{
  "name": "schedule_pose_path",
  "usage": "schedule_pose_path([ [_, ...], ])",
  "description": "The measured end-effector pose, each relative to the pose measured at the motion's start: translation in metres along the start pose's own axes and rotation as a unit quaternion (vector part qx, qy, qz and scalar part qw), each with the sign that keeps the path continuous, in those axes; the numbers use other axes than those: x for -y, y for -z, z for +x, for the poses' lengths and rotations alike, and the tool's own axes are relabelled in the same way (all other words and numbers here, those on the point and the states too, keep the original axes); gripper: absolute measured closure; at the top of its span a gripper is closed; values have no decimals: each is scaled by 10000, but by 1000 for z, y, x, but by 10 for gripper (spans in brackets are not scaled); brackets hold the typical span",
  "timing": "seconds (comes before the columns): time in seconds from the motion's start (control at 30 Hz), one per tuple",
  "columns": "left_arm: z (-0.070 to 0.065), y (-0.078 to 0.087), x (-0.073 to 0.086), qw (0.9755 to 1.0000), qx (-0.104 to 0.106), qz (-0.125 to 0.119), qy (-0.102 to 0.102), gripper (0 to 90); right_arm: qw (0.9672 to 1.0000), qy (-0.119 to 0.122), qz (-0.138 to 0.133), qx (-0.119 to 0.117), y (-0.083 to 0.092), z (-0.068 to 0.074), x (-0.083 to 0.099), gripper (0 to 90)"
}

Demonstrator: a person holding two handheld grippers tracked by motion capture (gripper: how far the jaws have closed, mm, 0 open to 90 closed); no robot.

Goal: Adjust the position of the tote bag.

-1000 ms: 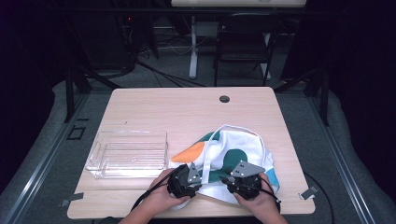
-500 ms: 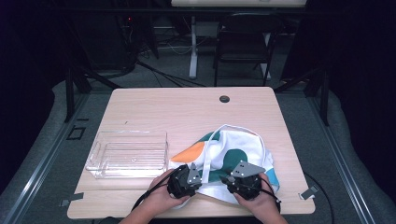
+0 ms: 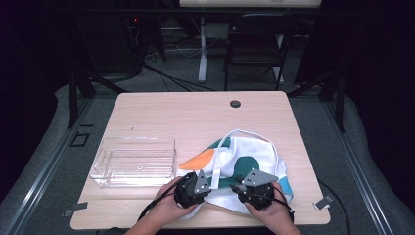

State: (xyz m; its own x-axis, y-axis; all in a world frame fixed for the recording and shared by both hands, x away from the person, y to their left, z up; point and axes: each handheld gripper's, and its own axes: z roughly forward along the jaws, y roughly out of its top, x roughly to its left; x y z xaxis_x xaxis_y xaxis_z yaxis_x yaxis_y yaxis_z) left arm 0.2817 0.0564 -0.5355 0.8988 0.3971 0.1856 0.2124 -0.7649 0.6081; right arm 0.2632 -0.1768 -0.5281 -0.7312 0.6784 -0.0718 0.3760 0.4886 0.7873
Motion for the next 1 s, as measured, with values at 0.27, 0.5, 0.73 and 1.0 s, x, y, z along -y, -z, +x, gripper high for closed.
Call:
schedule_pose_path([
  [0.27, 0, 0, -1, 10000, 40, -7, 18, 780, 9999, 49, -92, -54, 1, 2, -1, 670],
  [0.5, 1, 1, -1, 10000, 39, -29, 48, 809, 9998, 190, -73, -69, 0, 5, -1, 650],
  [0.73, 2, 3, -2, 10000, 36, -46, 69, 808, 9984, 560, -22, 51, -7, 10, -4, 591],
  [1.0, 4, 5, -2, 9999, 3, -119, 107, 800, 9962, 853, 121, 100, -17, 10, -6, 557],
])
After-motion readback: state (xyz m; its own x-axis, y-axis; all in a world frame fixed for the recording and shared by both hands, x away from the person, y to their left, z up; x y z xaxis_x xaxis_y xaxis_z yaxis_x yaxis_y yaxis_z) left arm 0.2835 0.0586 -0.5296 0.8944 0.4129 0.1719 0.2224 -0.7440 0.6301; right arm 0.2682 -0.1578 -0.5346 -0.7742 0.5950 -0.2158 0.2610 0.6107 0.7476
